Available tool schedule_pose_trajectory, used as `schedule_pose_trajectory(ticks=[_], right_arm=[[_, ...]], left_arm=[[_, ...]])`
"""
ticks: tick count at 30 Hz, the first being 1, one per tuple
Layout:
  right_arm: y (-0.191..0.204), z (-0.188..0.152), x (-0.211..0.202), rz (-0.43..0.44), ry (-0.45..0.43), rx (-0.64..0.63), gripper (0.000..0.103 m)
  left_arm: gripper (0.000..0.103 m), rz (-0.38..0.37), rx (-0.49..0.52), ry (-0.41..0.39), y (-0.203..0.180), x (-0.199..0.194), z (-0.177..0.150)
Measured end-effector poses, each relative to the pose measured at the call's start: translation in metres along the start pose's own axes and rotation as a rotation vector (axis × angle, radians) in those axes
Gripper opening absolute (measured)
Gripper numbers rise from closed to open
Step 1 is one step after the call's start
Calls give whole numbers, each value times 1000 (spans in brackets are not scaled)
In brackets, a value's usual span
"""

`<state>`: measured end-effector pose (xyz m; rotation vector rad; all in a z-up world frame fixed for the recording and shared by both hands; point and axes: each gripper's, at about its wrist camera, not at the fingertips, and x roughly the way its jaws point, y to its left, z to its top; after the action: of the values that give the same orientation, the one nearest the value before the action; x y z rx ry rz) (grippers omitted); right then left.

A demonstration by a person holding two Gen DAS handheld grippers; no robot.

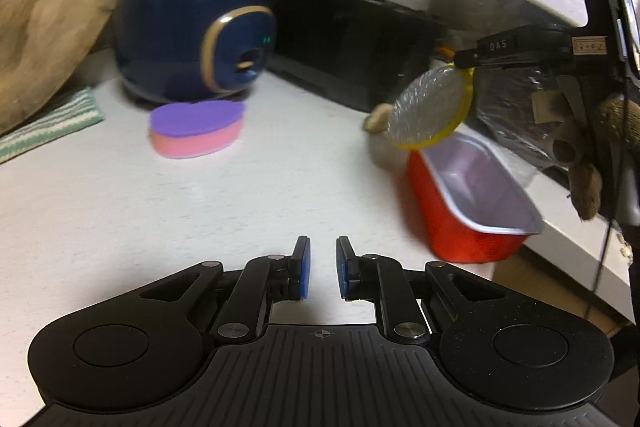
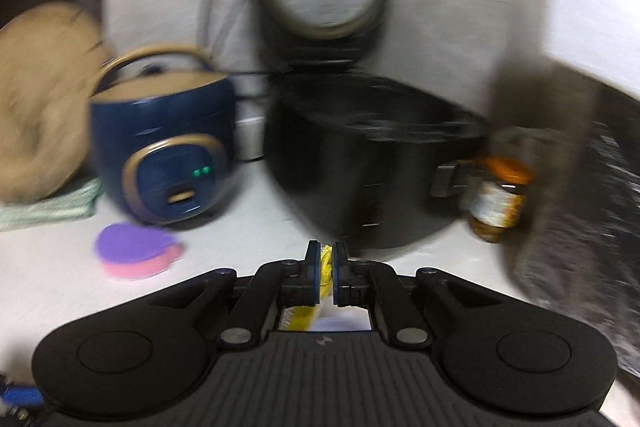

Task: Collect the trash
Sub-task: 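Grasp the red-and-white tray rim with the left gripper while the right holds the disc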

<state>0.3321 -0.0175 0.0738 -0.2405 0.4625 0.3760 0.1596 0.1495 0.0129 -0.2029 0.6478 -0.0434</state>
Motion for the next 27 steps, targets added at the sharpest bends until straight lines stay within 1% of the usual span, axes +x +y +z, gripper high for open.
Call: schedule_pose_trajectory(ticks=[3,7,12,14,17,19,21,22,25,26,27], right_arm=[[-30,-3,-2,-56,3,40,5],[-58,-18,2,-90,42,73,5],[-75,-38,11,-119,87,94,5],[-79,-44,11,-124,95,102,6],[-87,-53,4,-115,92,118,7],[-91,-58,-2,-102,91,126,15],[-94,-64,-9,-82,90,138,37],[-95,-68,-13,-75,86,141,40],[-97,-75,-20,-45,87,155,41],[-97,-77,-21,-30,89,161,44],[-98,-78,-23,-18,93,172,49]], left_arm=[[16,-24,6,-13,-9,0,3],[16,-63,-3,-49,-15,-1,9],[16,-116,-31,-87,-16,-3,16],[16,-145,-23,-94,-18,-1,20],[16,-166,-7,-91,-23,6,26],[16,-183,-2,-74,-28,18,31],[16,-186,-14,-63,-31,28,34],[16,-189,-19,-57,-33,35,37],[16,-209,-38,-35,-38,52,43],[16,-220,-44,-28,-40,57,44],[16,-229,-45,-21,-42,62,46]])
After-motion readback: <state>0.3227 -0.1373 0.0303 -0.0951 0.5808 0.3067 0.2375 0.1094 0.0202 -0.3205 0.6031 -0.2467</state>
